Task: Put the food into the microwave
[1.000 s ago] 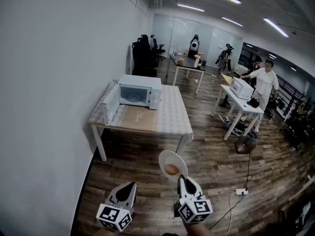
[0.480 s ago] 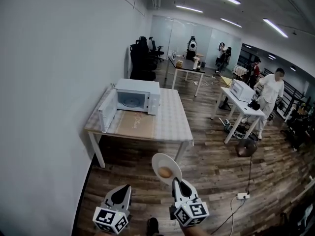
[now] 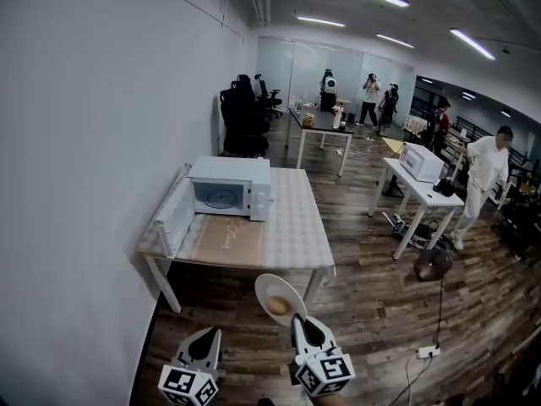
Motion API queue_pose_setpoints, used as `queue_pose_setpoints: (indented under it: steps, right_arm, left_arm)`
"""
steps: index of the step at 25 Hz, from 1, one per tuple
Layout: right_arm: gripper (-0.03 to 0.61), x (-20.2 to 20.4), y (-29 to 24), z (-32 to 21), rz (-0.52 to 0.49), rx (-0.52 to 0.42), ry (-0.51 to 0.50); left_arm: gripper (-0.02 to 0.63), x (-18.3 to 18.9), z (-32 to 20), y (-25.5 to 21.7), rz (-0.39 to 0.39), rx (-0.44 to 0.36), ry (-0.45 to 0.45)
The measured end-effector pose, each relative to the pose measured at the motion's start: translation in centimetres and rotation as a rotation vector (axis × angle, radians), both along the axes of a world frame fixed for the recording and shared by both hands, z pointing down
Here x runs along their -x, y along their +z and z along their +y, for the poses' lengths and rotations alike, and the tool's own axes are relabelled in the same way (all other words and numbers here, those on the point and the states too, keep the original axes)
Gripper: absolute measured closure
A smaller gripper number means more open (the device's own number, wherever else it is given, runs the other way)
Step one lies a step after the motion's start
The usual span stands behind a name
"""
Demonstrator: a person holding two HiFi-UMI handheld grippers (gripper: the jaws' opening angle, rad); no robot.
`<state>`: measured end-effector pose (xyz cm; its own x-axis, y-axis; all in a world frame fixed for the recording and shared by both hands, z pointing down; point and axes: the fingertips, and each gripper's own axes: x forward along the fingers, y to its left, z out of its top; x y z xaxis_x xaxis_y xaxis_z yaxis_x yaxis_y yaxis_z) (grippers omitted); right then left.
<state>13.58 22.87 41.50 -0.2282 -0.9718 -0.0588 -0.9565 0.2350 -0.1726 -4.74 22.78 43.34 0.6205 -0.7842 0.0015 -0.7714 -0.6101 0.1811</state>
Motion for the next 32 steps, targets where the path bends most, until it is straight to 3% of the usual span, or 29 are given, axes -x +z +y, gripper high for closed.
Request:
queue_pose_setpoints:
  steps: [18,22,26,32]
  right_arm:
    - [0.561,-7.4,-1.6,-10.9,-0.052,-0.052,-0.069]
    - [0.561,-6.9,-1.3,-12.4,-0.070,-0.049,-0.095]
    - [0.561,-5.8,-1.5,-14.3,-0.071,-0.043,-0.122]
    - [0.561,-3.6,-1.6,-18.2,-0.057,-0.032,-0.123]
  left_arm:
    - [0.606,-7.7,-10.9,1.0,-0.039,0.047,-0.023]
    - [0.606,-7.9,-12.6,1.5,-0.066,0.064,-0.022]
    - [0.606,-7.8,-14.5,0.9,-0.014,0.067,0.005]
    - [0.606,-5.5,-18.2,1.6,0.001,0.073,-0.002]
